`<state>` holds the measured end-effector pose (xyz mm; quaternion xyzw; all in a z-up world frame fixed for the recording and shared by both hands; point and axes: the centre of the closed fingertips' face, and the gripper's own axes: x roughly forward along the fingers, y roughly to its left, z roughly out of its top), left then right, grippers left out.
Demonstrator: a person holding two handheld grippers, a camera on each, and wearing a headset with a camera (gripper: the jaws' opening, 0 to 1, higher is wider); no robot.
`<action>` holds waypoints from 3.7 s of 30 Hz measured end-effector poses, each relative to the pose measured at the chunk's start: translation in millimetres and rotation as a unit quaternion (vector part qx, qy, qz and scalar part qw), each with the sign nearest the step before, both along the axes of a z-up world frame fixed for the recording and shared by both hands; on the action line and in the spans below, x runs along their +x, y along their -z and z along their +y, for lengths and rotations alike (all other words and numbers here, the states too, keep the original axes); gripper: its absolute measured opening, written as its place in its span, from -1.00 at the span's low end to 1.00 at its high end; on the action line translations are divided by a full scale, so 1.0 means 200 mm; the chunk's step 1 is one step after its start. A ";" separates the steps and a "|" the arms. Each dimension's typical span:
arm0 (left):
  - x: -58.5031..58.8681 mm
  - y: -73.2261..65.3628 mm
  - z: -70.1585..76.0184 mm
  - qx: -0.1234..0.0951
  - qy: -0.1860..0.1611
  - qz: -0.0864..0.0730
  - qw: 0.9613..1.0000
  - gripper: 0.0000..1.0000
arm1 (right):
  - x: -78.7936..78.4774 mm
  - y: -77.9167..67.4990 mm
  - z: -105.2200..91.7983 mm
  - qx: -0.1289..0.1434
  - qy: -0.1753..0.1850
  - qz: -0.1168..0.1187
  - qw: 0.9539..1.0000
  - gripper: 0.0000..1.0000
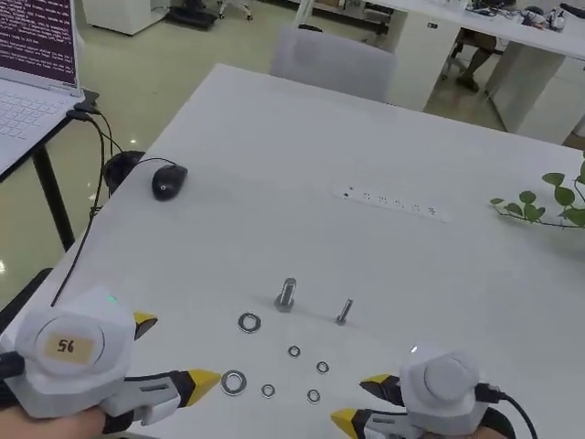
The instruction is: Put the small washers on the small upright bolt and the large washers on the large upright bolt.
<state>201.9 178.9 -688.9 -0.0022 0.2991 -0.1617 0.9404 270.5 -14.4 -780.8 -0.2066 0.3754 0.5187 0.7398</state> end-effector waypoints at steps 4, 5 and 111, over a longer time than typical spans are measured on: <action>0.00 0.00 -0.01 -0.001 0.002 0.000 1.000 0.28 | 0.02 0.03 0.04 -0.010 -0.015 0.000 1.000 -0.24; 0.00 0.00 -0.01 -0.002 0.002 0.000 1.000 0.28 | 0.02 0.03 0.04 -0.010 -0.017 0.001 1.000 -0.25; 0.06 -0.03 0.00 0.018 0.001 -0.011 1.000 0.22 | 0.25 0.06 -0.02 -0.099 -0.121 -0.042 0.987 -0.74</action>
